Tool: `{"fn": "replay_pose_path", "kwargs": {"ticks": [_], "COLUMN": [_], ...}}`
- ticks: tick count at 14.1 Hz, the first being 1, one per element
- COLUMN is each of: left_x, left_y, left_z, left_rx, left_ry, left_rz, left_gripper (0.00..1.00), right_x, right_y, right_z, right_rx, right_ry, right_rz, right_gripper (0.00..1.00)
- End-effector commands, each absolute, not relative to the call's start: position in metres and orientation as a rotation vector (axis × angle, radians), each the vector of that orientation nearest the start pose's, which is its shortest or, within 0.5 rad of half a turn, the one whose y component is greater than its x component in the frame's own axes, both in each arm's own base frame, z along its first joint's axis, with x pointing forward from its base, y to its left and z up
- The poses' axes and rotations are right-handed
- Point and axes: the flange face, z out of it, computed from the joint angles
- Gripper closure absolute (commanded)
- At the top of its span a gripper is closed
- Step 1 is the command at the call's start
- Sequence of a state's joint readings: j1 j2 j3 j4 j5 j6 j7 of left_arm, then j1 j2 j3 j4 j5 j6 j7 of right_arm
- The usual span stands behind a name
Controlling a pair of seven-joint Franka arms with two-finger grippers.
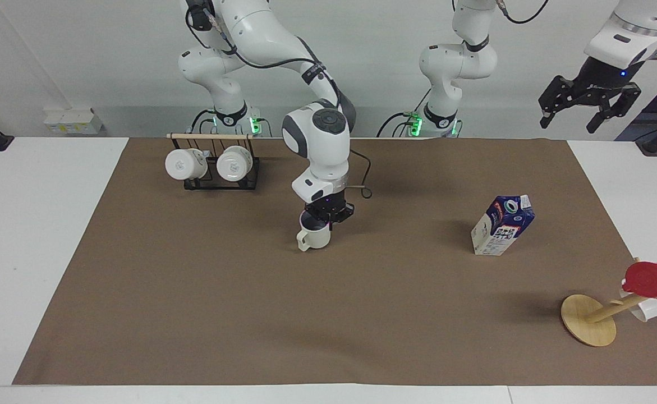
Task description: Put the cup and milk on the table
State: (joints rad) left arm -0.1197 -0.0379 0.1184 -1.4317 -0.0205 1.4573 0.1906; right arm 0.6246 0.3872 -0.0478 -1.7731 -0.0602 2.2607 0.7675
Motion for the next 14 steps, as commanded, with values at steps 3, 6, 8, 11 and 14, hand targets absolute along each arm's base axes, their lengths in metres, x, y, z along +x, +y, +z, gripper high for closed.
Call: {"fn": "replay_pose_path", "kwargs": {"ticks": [3,6,8,11,14], "left_x": [0.523,0.525,0.525,0.526,0.527], "left_y": [-0.003,-0.003,-0.003,-0.004,-0.004], "left_z": [0.7,0.7,0.7,0.698,0.696], "left_rx": [-3.134,-3.132,-3.133,-3.132,-3.132], "left_ry": [0.298,0.298,0.298,0.298,0.3], "left_rz": [-0.126,-0.141,-0.144,-0.136,-0.141], "left_gripper": [0.0,0.0,0.0,0.0,0.0], "right_x": [0.548,0.547,0.546,0.544,0.547], "right_y": [0.361,0.362,0.363,0.368,0.351], "right_z": [0.353,0.353,0.353,0.367,0.42], "right_rx": [-3.107,-3.105,-3.107,-3.097,-3.051], "right_ry": [0.211,0.217,0.234,0.232,0.265], "right_rz": [-0.19,-0.188,-0.183,-0.2,-0.274], "right_gripper": [1.0,0.62,0.08,0.0,0.0]}}
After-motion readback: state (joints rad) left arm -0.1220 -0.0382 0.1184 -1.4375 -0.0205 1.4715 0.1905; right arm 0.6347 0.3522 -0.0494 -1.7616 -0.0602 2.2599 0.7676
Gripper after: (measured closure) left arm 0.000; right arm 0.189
